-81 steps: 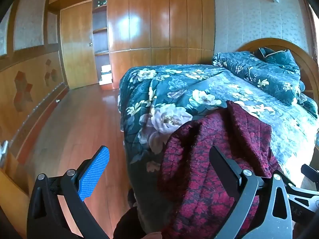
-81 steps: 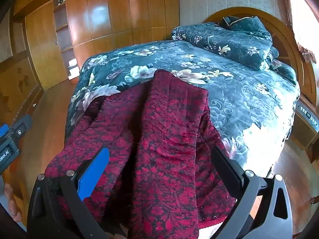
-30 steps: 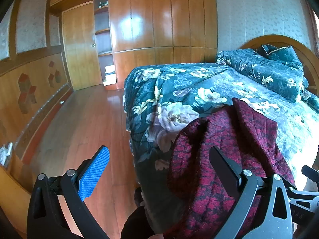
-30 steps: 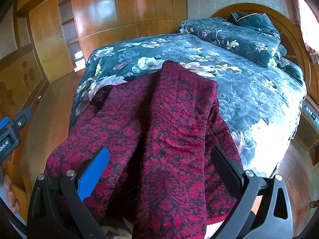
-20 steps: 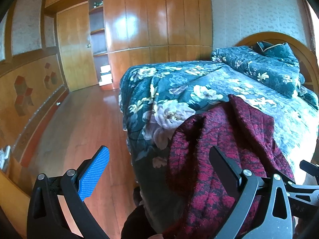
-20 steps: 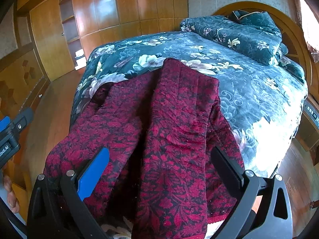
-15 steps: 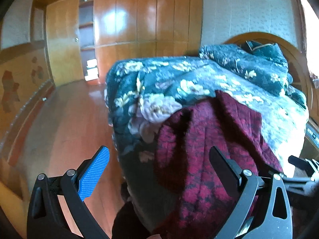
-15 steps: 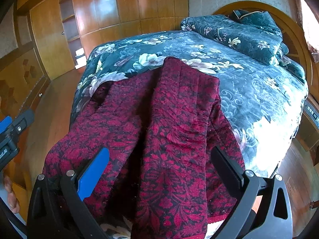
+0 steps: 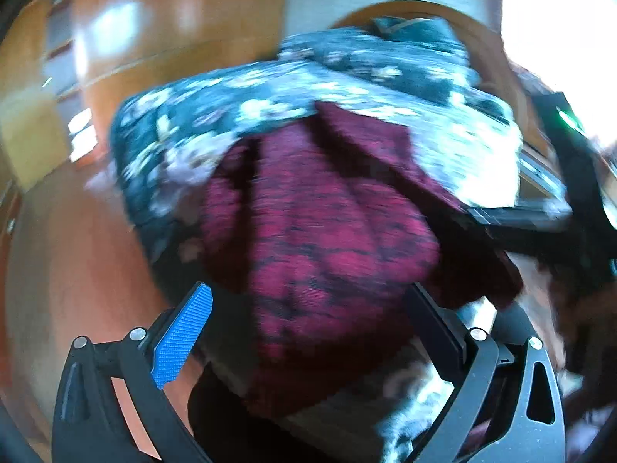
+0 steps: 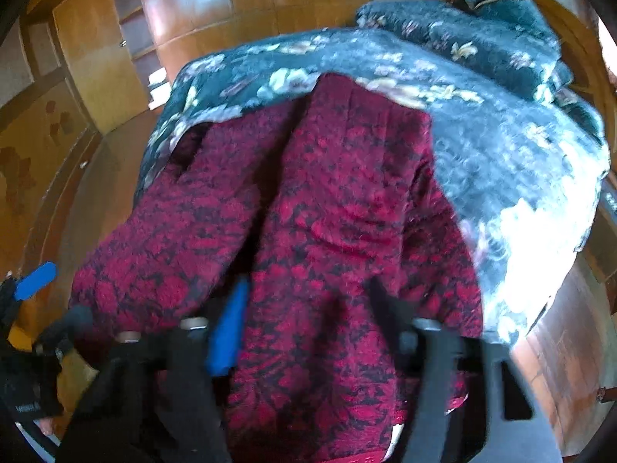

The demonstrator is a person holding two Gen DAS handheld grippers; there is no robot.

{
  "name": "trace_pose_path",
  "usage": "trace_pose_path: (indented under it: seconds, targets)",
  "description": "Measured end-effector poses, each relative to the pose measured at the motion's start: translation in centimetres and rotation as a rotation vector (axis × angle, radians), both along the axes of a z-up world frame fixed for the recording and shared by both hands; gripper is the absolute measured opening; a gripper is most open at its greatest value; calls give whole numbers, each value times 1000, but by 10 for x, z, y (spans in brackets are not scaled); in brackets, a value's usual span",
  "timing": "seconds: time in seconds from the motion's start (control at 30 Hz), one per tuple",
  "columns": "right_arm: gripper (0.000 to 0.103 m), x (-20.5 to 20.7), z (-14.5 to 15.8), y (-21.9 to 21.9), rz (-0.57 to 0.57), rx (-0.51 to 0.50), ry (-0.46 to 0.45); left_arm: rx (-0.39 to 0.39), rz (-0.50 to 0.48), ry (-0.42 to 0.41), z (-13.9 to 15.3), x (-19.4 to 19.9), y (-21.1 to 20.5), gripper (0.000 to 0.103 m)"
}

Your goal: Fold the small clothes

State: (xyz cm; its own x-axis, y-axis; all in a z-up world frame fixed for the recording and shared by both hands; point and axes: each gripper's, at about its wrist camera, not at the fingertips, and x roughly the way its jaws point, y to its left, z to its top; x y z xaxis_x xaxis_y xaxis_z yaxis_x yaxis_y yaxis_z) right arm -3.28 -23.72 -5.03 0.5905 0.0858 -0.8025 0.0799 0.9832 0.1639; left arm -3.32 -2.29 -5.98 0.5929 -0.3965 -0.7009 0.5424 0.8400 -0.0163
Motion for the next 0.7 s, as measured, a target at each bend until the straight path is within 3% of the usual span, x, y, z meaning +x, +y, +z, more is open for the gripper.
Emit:
trace_pose_path:
  seconds: [0.07, 0.13, 0.17, 0.23, 0.3, 0.43, 0.57, 0.7]
  targets:
    - [21, -1, 1, -2, 34, 25, 4, 64, -51, -31, -5, -7, -11, 98]
    - [14, -2, 8, -6, 60, 23, -8, 131, -81, -30, -16, -7, -21, 67]
    - [12, -3, 12, -10, 68, 22, -12, 144, -87, 0, -23, -2, -25, 60]
    - [11, -3, 22, -22, 62, -2, -38, 120, -90, 38, -29, 7, -21, 18]
    - [10, -4, 33, -36, 41, -39, -69, 73, -79, 59, -26, 15, -15, 1]
    - [10, 1, 58, -89, -78, -116, -132, -83, -36, 59, 6, 33, 12, 0]
    - [10, 16, 71, -149, -234, -208, -162, -157, 66, 41, 32, 68, 37, 0]
    - [10, 43, 69, -197, -355, -277, -150, -191, 202, -2, 60, 131, 65, 0]
